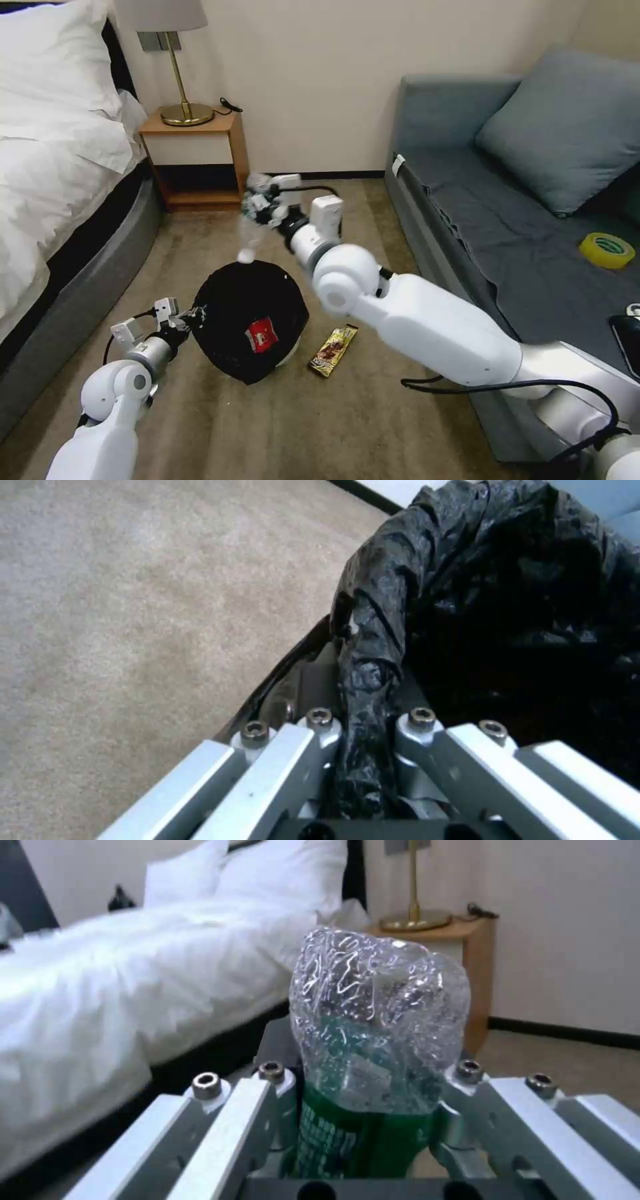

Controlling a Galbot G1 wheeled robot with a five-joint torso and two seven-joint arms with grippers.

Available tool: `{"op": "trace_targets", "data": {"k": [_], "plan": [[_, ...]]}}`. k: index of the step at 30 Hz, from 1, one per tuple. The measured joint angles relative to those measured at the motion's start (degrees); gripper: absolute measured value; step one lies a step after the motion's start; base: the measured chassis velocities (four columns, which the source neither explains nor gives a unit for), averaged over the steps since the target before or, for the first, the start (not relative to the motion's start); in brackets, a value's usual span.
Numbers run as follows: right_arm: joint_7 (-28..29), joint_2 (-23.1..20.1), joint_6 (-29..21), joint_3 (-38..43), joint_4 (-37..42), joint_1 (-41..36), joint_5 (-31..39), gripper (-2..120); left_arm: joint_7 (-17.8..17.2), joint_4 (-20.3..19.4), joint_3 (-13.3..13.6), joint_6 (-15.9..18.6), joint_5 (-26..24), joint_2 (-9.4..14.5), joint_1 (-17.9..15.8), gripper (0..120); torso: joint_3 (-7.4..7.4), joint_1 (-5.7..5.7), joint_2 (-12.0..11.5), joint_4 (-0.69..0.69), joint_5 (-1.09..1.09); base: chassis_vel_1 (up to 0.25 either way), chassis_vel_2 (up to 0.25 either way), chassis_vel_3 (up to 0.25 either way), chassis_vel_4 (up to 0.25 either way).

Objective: Pick up the trash bin, then pick up the garbage on the floor and place it into the trash bin.

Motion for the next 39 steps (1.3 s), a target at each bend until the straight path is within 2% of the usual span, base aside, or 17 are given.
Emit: {"op": "trace_targets", "data": {"k": [5, 16, 19, 21, 23, 24, 25, 27, 29, 31, 32, 34, 36, 39], "plan": [[-1.7, -1.6, 0.3, -0.5, 0.4, -3.9, -3.4, 25, -0.3, -2.0, -0.7, 0.4, -0.7, -0.2, 1.4, 4, 0.0, 0.0, 0.0, -0.02, 0.01, 0.0, 0.0, 0.0, 0.0], [-7.5, -0.1, 1.0, -0.8, -0.1, -12.3, -11.5, 25, -1.0, -4.6, -1.2, 1.2, -1.1, -1.5, 4.3, 4, 0.0, 0.0, 0.0, 0.01, 0.01, 0.0, 0.0, 0.0, 0.0], [-10.2, -1.8, 1.4, -0.2, 0.1, -14.2, -14.1, 36, -1.5, -5.4, -1.1, 1.5, -1.1, -2.1, 4.8, 4, 0.0, 0.0, 0.0, 0.0, 0.01, 0.0, 0.0, 0.0, 0.0], [-11.3, -2.5, 1.5, 0.4, 0.4, -14.9, -15.0, 40, -1.8, -5.6, -1.1, 1.6, -1.1, -2.4, 4.9, 4, 0.0, 0.0, 0.0, -0.01, 0.01, 0.0, 0.0, 0.0, 0.0], [-12.8, -3.6, 1.7, 1.6, 0.9, -15.8, -16.4, 50, -2.4, -5.9, -1.1, 1.8, -1.1, -3.0, 5.2, 4, 0.0, 0.0, 0.0, -0.01, 0.01, 0.0, 0.0, 0.0, 0.0], [-12.8, -3.6, 1.7, 1.6, 0.9, -15.8, -16.4, 50, -2.4, -5.9, -1.1, 1.8, -1.1, -3.0, 5.2, 4, 0.0, 0.0, 0.0, -0.01, 0.01, 0.0, 0.0, 0.0, 0.0], [-13.3, -4.2, 1.8, 1.9, 1.5, -16.2, -16.7, 58, -2.6, -6.0, -1.0, 1.9, -1.1, -3.3, 5.2, 4, 0.0, 0.0, 0.0, 0.0, 0.01, 0.0, 0.0, 0.0, 0.0], [-13.6, -4.3, 1.8, 2.1, 1.7, -16.4, -16.7, 62, -2.7, -6.0, -0.8, 1.9, -1.1, -3.4, 5.2, 4, 0.0, -0.01, 0.0, -0.01, 0.01, 0.0, 0.0, 0.0, 0.0], [-13.8, -4.2, 1.8, 2.0, 1.8, -16.6, -16.8, 70, -2.8, -5.8, -0.5, 1.9, -1.1, -3.6, 5.0, 4, 0.0, 0.0, 0.0, -0.01, 0.01, 0.0, 0.0, 0.0, 0.0], [-13.7, -3.5, 1.6, 1.4, 1.7, -16.6, -16.6, 80, -2.9, -5.2, -0.3, 1.9, -1.4, -3.6, 4.3, 4, 0.0, 0.0, 0.0, -0.01, 0.0, 0.0, 0.0, 0.0, 0.0], [-13.7, -3.5, 1.6, 1.4, 1.7, -16.6, -16.6, 80, -2.9, -5.2, -0.3, 1.9, -1.4, -3.6, 4.3, 4, 0.0, 0.0, 0.0, -0.01, 0.0, 0.0, 0.0, 0.0, 0.0], [-13.3, -1.5, 1.6, 0.6, 0.9, -16.1, -16.5, 92, -2.9, -4.1, -0.3, 1.8, -1.9, -3.1, 3.3, 4, 0.0, 0.0, 0.0, -0.01, -0.01, 0.0, 0.0, 0.0, 0.0], [-13.0, -0.8, 1.6, 0.5, 0.5, -16.0, -16.5, 93, -2.8, -3.8, -0.4, 1.7, -2.0, -2.8, 3.1, 4, 0.0, 0.0, 0.0, -0.01, -0.02, 0.0, 0.0, 0.0, 0.0], [-10.4, 3.9, 1.7, 1.1, -1.9, -15.0, -15.7, 99, -2.8, -1.9, -1.9, 0.3, -0.8, -1.5, 2.2, 4, 0.0, 0.0, 0.0, 0.01, -0.01, 0.0, 0.0, 0.0, 0.0]]}}
